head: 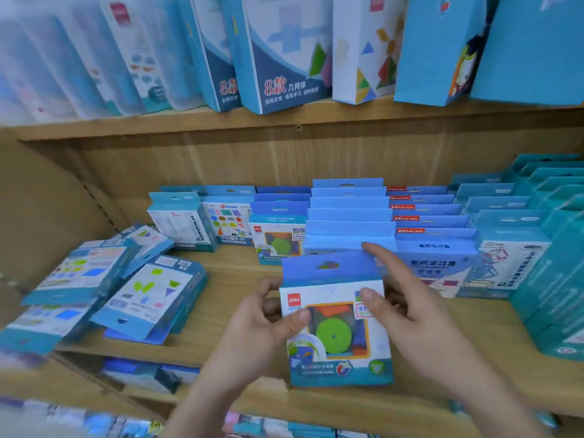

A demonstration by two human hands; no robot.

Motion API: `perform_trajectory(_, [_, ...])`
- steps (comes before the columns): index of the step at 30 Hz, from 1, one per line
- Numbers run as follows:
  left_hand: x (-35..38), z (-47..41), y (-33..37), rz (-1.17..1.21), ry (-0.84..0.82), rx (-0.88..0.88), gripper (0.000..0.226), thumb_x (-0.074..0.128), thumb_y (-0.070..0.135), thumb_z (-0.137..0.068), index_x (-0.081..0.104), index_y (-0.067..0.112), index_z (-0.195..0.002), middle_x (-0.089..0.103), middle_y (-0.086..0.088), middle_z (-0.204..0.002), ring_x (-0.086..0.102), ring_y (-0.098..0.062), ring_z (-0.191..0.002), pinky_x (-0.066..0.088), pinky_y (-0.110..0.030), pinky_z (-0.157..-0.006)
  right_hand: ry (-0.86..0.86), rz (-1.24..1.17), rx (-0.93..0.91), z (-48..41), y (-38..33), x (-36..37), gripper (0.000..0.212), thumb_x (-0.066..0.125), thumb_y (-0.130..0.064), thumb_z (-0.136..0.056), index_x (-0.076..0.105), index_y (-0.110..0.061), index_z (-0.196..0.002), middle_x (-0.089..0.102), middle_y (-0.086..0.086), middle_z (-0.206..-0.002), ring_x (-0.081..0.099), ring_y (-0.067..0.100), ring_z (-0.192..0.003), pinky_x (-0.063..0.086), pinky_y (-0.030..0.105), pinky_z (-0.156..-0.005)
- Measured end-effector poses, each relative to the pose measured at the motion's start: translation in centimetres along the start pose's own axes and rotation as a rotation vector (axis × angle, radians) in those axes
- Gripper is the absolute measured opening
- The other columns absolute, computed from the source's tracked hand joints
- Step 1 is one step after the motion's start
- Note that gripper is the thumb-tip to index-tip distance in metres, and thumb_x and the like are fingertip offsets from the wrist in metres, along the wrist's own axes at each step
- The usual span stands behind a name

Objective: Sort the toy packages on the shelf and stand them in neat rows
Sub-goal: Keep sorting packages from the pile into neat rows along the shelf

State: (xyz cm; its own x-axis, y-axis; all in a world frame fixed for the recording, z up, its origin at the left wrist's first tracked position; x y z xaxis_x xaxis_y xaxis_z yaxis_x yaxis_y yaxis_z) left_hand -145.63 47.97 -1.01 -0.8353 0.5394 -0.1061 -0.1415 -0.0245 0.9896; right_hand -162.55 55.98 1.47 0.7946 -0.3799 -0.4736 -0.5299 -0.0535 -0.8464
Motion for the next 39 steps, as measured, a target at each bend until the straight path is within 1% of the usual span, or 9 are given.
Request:
perform_trajectory(2, [-3.6,-0.5,0.9,-0.134,0.082,0.070,0.038,0.067,-0.001,-0.082,0.051,0.021,-0.108,0.075,0.000,-0.087,0.071,-0.012,-0.079,0.054,-0.028,-0.069,0.028,0.159,-0.085,-1.5,-1.3,1.8,0.051,0.051,-0.038,-0.092,0.030,-0.050,-0.138,0.060,-0.013,-0.106,0.054,0.006,-0.086,0.046,0.027,-0.078])
perform_trajectory(4, [-7.4,-1.4,0.9,-0.290,0.173,0.123,0.039,0.068,0.003,-0.083,0.049,0.029,-0.105,0.074,0.011,-0.089,0.070,-0.009,-0.083,0.055,-0.039,-0.077,0.138,0.360,-0.192,-2.8,-3.4,2.8,0.053,0.053,-0.028,-0.092,0.034,-0.038,-0.141,0.051,-0.012,-0.121,0.046,0.007,-0.109,0.037,0.022,-0.090])
perform_trajectory(6, [-10.7,-2.8,0.7,-0.401,0.243,0.154,0.039,0.070,0.010,-0.083,0.047,0.034,-0.105,0.072,0.018,-0.091,0.069,-0.006,-0.086,0.054,-0.043,-0.079,0.216,0.521,-0.208,-3.8,-4.0,3.9,0.061,0.061,-0.021,-0.085,0.038,-0.028,-0.141,0.049,0.000,-0.129,0.041,0.019,-0.121,0.037,0.031,-0.098])
perform_trajectory(10, [-13.6,-6.7,0.2,-0.544,0.259,0.179,0.042,0.070,0.018,-0.083,0.040,0.042,-0.101,0.068,0.023,-0.093,0.067,-0.005,-0.089,0.053,-0.038,-0.078,0.247,0.716,-0.068,-5.4,-2.5,6.0,0.070,0.067,-0.021,-0.081,0.033,-0.027,-0.142,0.038,0.009,-0.146,0.032,0.029,-0.136,0.046,0.052,-0.091])
perform_trajectory(17, [-12.3,-12.4,-1.8,-0.538,0.218,0.209,0.040,0.065,0.013,-0.086,0.044,0.021,-0.119,0.070,0.005,-0.103,0.066,-0.021,-0.097,0.050,-0.034,-0.073,0.281,0.770,0.051,-5.5,-1.1,7.7,0.071,0.067,-0.022,-0.082,0.032,-0.025,-0.144,0.021,0.004,-0.156,0.028,0.030,-0.140,0.042,0.051,-0.099])
perform_trajectory(22, [-9.8,-13.5,-1.8,-0.574,0.185,0.273,0.053,0.056,0.012,-0.091,0.035,0.021,-0.139,0.070,-0.001,-0.105,0.064,-0.026,-0.096,0.038,-0.027,-0.063,0.272,0.786,0.076,-4.9,-0.7,8.1,0.071,0.064,-0.020,-0.085,0.028,-0.027,-0.146,0.018,0.003,-0.157,0.018,0.024,-0.144,0.032,0.046,-0.109])
perform_trajectory(28, [-9.3,-14.3,-2.1,-0.633,0.180,0.228,0.053,0.054,0.016,-0.093,0.032,0.021,-0.141,0.069,-0.005,-0.108,0.063,-0.030,-0.098,0.049,-0.033,-0.071,0.302,0.777,0.071,-4.8,-0.8,7.7,0.063,0.064,-0.017,-0.085,0.038,-0.023,-0.142,0.029,0.005,-0.153,0.023,0.023,-0.143,0.034,0.045,-0.109])
perform_trajectory(35, [-9.5,-14.6,-2.0,-0.747,0.160,0.173,0.043,0.054,0.023,-0.095,0.040,0.018,-0.136,0.067,-0.004,-0.110,0.063,-0.025,-0.099,0.048,-0.032,-0.071,0.419,0.695,0.015,-5.2,-1.9,6.6,0.052,0.069,-0.010,-0.079,0.054,-0.013,-0.129,0.050,0.011,-0.135,0.043,0.031,-0.125,0.045,0.053,-0.094])
perform_trajectory(39, [-9.5,-14.3,-2.0,-0.752,0.129,0.175,0.045,0.056,0.029,-0.093,0.041,0.021,-0.134,0.067,0.001,-0.114,0.063,-0.022,-0.099,0.048,-0.030,-0.073,0.493,0.656,-0.045,-5.1,-3.1,6.2,0.043,0.055,-0.017,-0.081,0.058,-0.013,-0.124,0.053,0.010,-0.129,0.046,0.030,-0.119,0.045,0.053,-0.089])
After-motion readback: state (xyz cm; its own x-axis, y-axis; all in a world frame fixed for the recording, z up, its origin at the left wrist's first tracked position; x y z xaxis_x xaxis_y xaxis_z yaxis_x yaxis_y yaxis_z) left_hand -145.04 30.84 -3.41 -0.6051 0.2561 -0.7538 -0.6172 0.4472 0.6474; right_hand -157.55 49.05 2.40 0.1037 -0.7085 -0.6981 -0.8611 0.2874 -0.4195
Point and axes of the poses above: each hand's wrist, its own z-axis away from the middle knuckle, its own x-axis out of the palm, y = z × x, the point moved 9 cm from there along -z, towards the middle knuckle
